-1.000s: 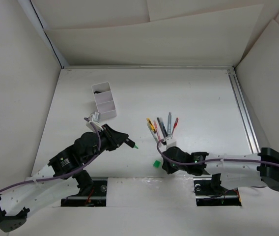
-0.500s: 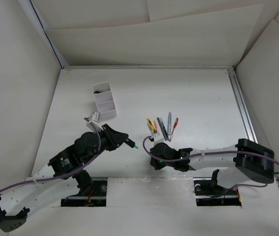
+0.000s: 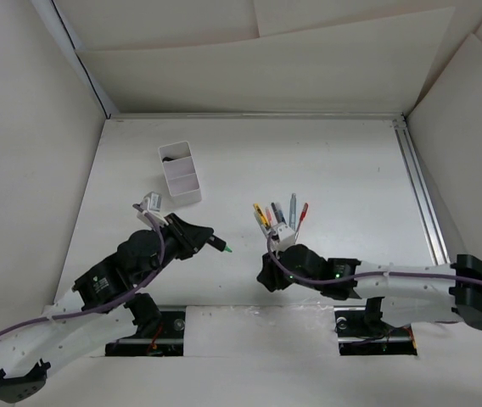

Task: Sort the stationery into containers
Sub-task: Move the pen cap to the center of the board, then close the pen cap on the pen.

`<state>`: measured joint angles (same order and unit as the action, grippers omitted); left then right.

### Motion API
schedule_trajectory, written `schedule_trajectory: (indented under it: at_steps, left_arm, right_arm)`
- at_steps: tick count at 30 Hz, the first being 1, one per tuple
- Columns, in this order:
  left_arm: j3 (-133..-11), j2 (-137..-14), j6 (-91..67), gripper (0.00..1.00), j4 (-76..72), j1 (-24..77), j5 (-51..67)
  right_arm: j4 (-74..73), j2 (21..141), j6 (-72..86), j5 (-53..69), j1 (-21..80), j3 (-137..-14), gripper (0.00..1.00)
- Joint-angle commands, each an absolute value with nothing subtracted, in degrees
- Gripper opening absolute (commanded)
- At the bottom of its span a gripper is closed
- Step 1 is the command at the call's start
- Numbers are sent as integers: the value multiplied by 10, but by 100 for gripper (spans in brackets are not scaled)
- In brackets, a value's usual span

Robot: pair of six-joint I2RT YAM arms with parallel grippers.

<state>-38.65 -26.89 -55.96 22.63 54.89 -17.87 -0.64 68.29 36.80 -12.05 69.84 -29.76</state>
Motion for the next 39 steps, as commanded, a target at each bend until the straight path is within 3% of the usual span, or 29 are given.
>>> schedule_trajectory:
  at_steps: [1,6,15,24,25,26,35,39]
  left_arm:
    - [-411,-266,-561,0,232,549,-200]
    - [-417,-279,-561,0,226,549,-200]
    - [-428,-279,-555,0,232,549,-194]
    - [-428,-279,-555,0,226,549,-194]
    - [-428,-279,-555,0,226,549,-199]
    - [-428,-274,-555,0,231,549,-200]
    - [-428,-274,-555,0,231,549,-200]
    - [-428,-274,-555,0,231,549,-200]
  right_arm:
    - [-20,640,324,-144,704,-284,51]
    - [-63,693,257,-161,704,-309,69]
    - [-76,787,249,-152,704,-347,75]
    - [-76,862,236,-173,704,-383,69]
    - [-76,870,236,-173,704,-383,61]
    - [-76,870,236,-168,704,-383,58]
    - [-76,824,256,-132,704,-359,69]
    - [-76,828,256,-127,704,-359,64]
